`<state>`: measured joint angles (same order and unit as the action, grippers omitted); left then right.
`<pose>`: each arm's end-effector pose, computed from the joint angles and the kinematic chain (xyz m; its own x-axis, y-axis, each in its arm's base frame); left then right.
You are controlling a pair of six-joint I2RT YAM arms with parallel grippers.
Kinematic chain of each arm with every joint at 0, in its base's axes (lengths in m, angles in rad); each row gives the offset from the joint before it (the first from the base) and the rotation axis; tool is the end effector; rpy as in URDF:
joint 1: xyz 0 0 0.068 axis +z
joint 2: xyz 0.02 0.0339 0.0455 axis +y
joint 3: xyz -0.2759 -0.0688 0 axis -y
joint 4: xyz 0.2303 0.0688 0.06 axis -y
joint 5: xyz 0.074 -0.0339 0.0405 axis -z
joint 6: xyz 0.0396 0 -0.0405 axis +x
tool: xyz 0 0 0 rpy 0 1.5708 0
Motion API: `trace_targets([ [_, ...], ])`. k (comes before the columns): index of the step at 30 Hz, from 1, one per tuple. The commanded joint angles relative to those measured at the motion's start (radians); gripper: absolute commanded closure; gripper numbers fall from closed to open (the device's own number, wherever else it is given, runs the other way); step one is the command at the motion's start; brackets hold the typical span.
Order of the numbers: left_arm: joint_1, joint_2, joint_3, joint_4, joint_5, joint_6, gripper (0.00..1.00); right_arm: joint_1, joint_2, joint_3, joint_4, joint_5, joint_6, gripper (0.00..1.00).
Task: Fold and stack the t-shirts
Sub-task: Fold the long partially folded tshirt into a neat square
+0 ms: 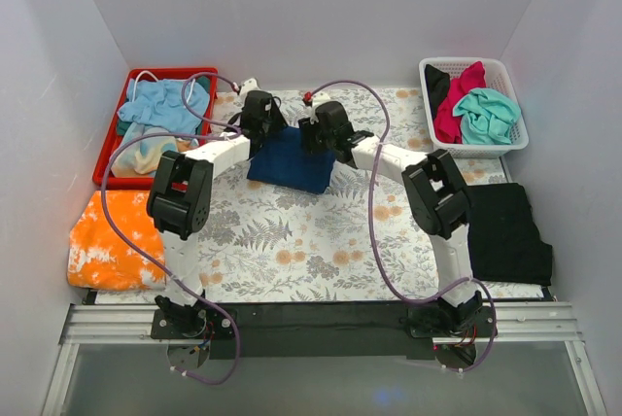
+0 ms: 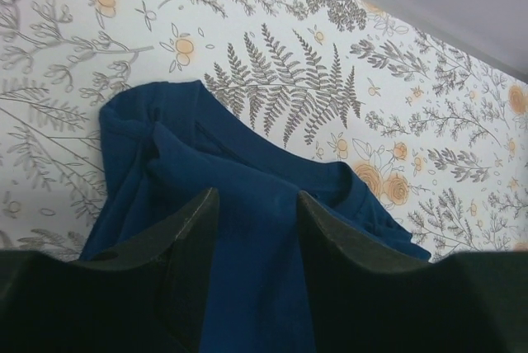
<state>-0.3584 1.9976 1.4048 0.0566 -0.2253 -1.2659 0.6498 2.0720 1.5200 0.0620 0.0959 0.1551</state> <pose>0.4297 -0.1515 0.2282 -0.2982 -0.8812 -0.3669 -0.4077 0.4652 -0.7857 0.3846 0.2875 0.2324 -0.4529 -0.1510 -0.8787 -0.4707 0.8775 0.0918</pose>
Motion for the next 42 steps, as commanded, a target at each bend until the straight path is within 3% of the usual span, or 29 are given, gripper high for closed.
trace_targets([
  [1,0.036,0.096,0.098,-0.011,0.093,-0.052,0.60,-0.044,0.111,0.135,0.004,-0.015,0.006,0.45],
  [11,0.061,0.314,0.368,-0.176,0.014,-0.018,0.60,-0.150,0.229,0.218,-0.024,-0.039,0.028,0.48],
  [17,0.070,0.300,0.370,-0.121,0.003,0.017,0.59,-0.168,0.206,0.210,-0.025,-0.033,0.000,0.49],
  [24,0.070,0.138,0.269,0.011,0.000,0.085,0.56,-0.168,0.036,0.100,0.013,0.031,-0.019,0.47],
  [27,0.072,0.078,0.232,-0.006,-0.028,0.100,0.55,-0.168,-0.033,0.013,0.006,0.021,0.015,0.28],
  [30,0.073,0.006,0.143,-0.011,-0.072,0.102,0.54,-0.168,-0.090,-0.087,0.010,-0.030,0.059,0.18],
  [37,0.079,-0.163,-0.087,-0.040,-0.097,0.042,0.53,-0.168,-0.139,-0.268,0.084,-0.183,0.167,0.14],
  [42,0.088,-0.290,-0.214,-0.051,-0.097,-0.003,0.53,-0.168,-0.125,-0.323,0.183,-0.249,0.207,0.19],
])
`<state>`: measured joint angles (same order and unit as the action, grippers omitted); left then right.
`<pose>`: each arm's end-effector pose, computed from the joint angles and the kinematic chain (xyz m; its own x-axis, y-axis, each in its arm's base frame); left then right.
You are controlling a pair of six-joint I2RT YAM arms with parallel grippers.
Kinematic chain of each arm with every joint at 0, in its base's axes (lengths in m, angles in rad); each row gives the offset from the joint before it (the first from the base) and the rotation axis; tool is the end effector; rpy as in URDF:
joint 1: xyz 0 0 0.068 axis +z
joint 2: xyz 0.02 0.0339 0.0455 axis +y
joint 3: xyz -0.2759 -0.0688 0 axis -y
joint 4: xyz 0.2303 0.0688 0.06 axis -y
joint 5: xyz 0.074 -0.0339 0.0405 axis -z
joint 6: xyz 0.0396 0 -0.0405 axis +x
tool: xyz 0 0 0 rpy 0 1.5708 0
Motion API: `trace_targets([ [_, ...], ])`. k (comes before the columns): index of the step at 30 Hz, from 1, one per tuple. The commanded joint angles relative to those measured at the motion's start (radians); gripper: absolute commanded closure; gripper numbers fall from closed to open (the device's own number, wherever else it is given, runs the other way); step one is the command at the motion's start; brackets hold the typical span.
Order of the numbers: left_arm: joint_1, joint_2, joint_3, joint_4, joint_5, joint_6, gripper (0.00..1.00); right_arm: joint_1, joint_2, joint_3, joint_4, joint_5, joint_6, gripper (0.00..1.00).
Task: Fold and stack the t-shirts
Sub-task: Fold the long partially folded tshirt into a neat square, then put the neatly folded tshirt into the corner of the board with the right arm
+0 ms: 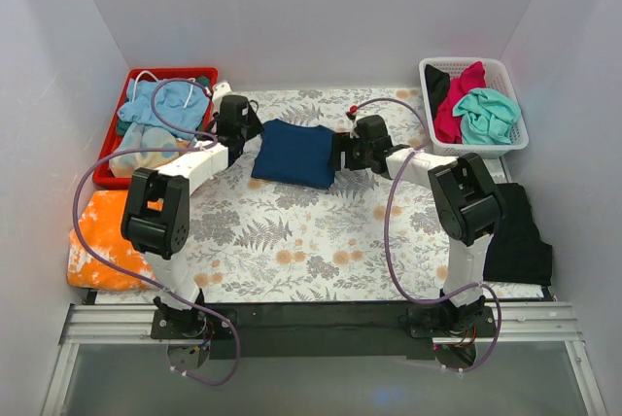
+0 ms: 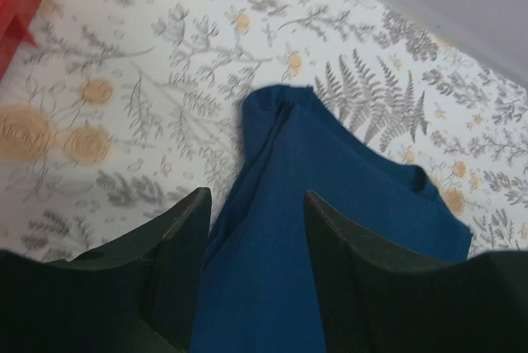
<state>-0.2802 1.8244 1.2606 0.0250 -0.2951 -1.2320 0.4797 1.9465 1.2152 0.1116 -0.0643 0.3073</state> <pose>0.3991 -0.1029 0.2508 -0.1872 -0.8851 -0.4260 -0.4569 0.4624 -0.7599 0.3760 0.1985 0.1951 -0.6445 0.0050 -0.7646 -0.3274 0.9019 0.2818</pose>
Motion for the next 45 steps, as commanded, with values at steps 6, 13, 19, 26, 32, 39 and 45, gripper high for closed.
trace_targets([
  [6,0.015,-0.232,-0.151,-0.056,-0.001,-0.098,0.53,0.002,0.087,0.004,0.195,-0.181,0.116,0.20],
  [13,0.029,-0.303,-0.171,-0.076,-0.022,-0.077,0.53,0.002,0.225,0.052,0.226,-0.227,0.171,0.23],
  [19,0.033,-0.317,-0.170,-0.083,-0.016,-0.077,0.53,-0.001,0.247,0.069,0.220,-0.226,0.161,0.74],
  [26,0.036,-0.330,-0.185,-0.088,-0.026,-0.070,0.53,-0.027,0.099,-0.035,0.070,-0.149,0.061,0.99],
  [32,0.036,-0.332,-0.193,-0.076,-0.024,-0.075,0.53,-0.033,-0.145,-0.135,-0.294,0.013,-0.051,0.99],
  [39,0.036,-0.329,-0.205,-0.060,-0.003,-0.086,0.53,-0.041,-0.428,-0.298,-0.642,0.257,-0.122,0.99],
  [45,0.036,-0.341,-0.213,-0.051,0.014,-0.086,0.53,-0.089,-0.725,-0.355,-0.794,0.332,-0.118,0.99],
])
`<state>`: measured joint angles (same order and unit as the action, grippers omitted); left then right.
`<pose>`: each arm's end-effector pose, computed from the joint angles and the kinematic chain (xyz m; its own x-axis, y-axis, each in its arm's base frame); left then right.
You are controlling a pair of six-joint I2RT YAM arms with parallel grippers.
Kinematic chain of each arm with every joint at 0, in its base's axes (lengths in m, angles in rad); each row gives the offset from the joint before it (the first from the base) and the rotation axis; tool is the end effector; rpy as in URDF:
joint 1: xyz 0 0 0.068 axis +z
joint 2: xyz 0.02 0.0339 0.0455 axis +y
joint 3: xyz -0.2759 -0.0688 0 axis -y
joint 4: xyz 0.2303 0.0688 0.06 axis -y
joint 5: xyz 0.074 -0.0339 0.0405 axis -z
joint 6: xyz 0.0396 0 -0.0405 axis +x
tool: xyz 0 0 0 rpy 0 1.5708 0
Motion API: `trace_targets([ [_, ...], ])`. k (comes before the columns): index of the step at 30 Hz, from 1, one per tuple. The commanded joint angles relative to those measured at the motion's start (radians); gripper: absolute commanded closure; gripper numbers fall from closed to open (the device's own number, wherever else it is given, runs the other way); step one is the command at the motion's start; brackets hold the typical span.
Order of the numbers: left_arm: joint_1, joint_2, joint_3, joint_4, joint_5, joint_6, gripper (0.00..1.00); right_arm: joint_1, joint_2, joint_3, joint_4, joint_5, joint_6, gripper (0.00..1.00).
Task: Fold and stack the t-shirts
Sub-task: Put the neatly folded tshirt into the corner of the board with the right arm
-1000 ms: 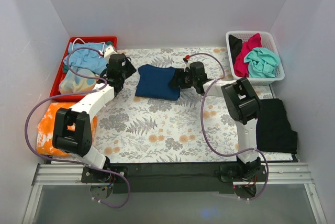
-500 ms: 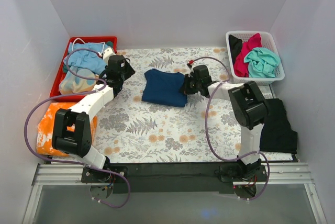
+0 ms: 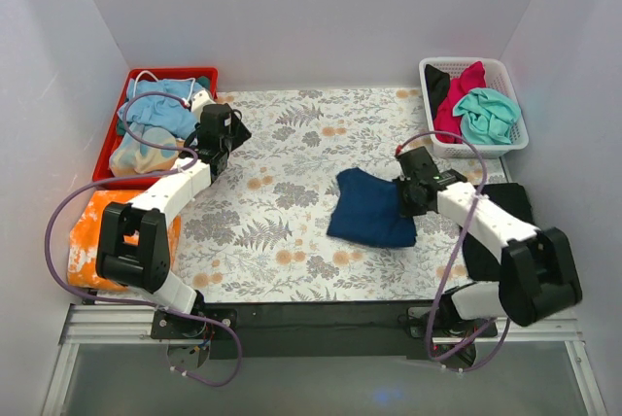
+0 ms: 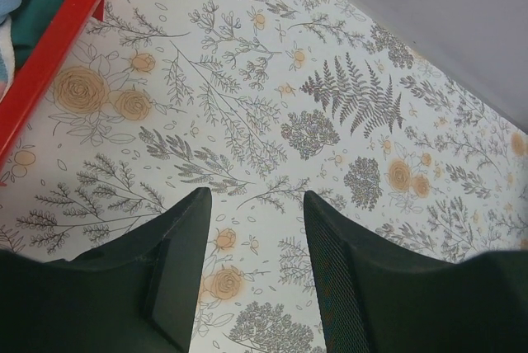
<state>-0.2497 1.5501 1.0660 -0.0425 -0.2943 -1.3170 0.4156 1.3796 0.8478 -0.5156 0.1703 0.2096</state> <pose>0.3350 -0.0736 0.2790 -0.1160 -0.9264 -0.3582 -0.4730 0.3686 -0.8002 0.2342 0.0960 0.2214 -0.8417 -0.1473 -0.5194 -0.1485 0.9881 -0.0396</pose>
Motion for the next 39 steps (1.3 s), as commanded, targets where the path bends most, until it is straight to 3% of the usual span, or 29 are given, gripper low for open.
trace_targets([
  [1,0.007,-0.070,-0.018,0.016,0.018,-0.002,0.53,-0.029,-0.175,0.054,-0.196,0.118,-0.009,0.99],
  [9,0.006,-0.079,0.003,0.021,0.069,-0.008,0.53,-0.129,-0.177,0.105,-0.322,0.431,0.020,0.99],
  [14,0.007,-0.082,0.026,0.032,0.107,-0.013,0.53,-0.268,-0.123,0.180,-0.346,0.553,0.031,0.99],
  [22,0.006,-0.093,-0.028,0.087,0.155,-0.037,0.53,-0.477,-0.021,0.313,-0.354,0.534,-0.068,0.99],
  [27,0.006,-0.081,-0.018,0.084,0.164,-0.034,0.53,-0.527,0.065,0.343,-0.354,0.561,-0.082,0.99],
  [39,0.006,-0.058,-0.020,0.089,0.165,-0.025,0.53,-0.702,0.197,0.387,-0.379,0.747,0.053,0.99],
])
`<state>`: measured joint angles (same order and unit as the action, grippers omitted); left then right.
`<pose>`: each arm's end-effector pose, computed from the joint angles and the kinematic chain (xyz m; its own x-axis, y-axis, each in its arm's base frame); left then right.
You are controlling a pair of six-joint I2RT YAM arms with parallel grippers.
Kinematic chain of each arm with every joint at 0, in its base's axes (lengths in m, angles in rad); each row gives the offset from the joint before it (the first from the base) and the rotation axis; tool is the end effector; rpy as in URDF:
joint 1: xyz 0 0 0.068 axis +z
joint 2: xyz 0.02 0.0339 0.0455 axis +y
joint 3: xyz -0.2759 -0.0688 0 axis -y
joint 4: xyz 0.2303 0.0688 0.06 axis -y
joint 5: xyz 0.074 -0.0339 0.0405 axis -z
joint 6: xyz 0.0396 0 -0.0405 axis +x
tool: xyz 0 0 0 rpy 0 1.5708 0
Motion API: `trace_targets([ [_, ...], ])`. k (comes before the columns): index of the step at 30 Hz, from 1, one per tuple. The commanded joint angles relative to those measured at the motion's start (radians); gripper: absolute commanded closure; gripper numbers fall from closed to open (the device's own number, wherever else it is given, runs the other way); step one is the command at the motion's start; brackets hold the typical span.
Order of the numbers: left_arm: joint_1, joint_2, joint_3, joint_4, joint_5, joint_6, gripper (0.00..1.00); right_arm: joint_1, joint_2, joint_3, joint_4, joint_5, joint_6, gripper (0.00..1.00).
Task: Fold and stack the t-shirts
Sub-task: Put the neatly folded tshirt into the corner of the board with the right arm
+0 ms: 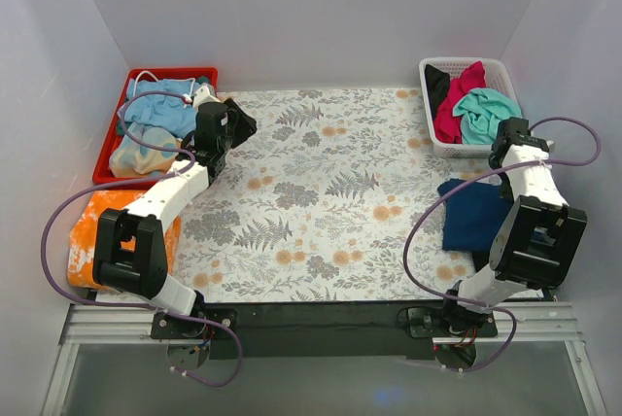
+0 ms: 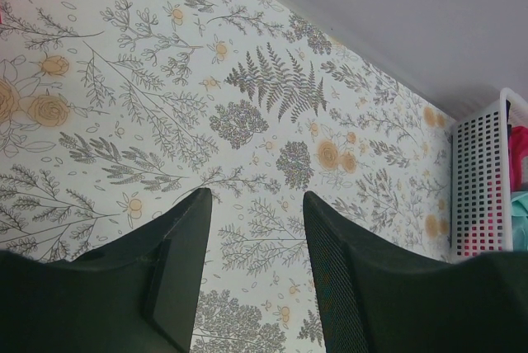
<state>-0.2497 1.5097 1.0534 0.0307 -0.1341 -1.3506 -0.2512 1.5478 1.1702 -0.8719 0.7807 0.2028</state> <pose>0.3303 -0.0788 0.2945 -0.2112 -0.9442 -0.2528 -0.3627 0.3159 -0.8767 0.2663 -0.0971 0.2633 -0.8213 0.3585 -0.4438 0.5689 0.5724 -0.5905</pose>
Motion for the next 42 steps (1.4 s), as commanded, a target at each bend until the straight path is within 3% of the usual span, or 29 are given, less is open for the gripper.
trace_targets([
  [1,0.006,-0.019,-0.010,0.018,0.005,0.008,0.53,-0.045,0.044,0.072,-0.032,0.138,0.066,0.99],
  [8,0.006,-0.008,-0.009,0.023,0.010,0.008,0.54,-0.086,0.155,0.184,-0.085,0.181,0.130,0.99],
  [9,0.006,-0.005,-0.009,0.023,0.010,0.010,0.53,-0.088,0.162,0.198,-0.097,0.184,0.139,0.94],
  [11,0.006,-0.006,-0.012,0.023,0.010,0.010,0.53,-0.088,0.173,0.232,-0.121,0.183,0.155,0.65],
  [16,0.006,-0.009,-0.020,0.025,0.008,0.011,0.53,-0.086,0.132,0.256,-0.122,0.157,0.158,0.31],
  [23,0.006,-0.017,-0.030,0.023,0.016,0.013,0.54,-0.019,0.014,0.255,-0.076,0.057,0.113,0.29],
  [27,0.007,-0.020,-0.035,0.025,0.022,0.021,0.53,0.137,-0.104,0.197,-0.003,-0.027,0.086,0.29],
  [30,0.006,-0.026,-0.036,0.023,0.030,0.034,0.51,0.219,-0.231,0.161,0.089,-0.196,0.067,0.30],
  [34,0.006,-0.043,-0.049,0.032,0.050,0.044,0.42,0.322,-0.461,-0.013,0.292,-0.540,0.026,0.32],
  [39,0.006,-0.051,-0.052,0.029,0.079,0.047,0.37,0.432,-0.589,-0.181,0.479,-0.715,0.052,0.31],
  [42,0.004,-0.057,-0.069,0.031,0.105,0.044,0.33,0.513,-0.609,-0.262,0.574,-0.773,0.078,0.25],
])
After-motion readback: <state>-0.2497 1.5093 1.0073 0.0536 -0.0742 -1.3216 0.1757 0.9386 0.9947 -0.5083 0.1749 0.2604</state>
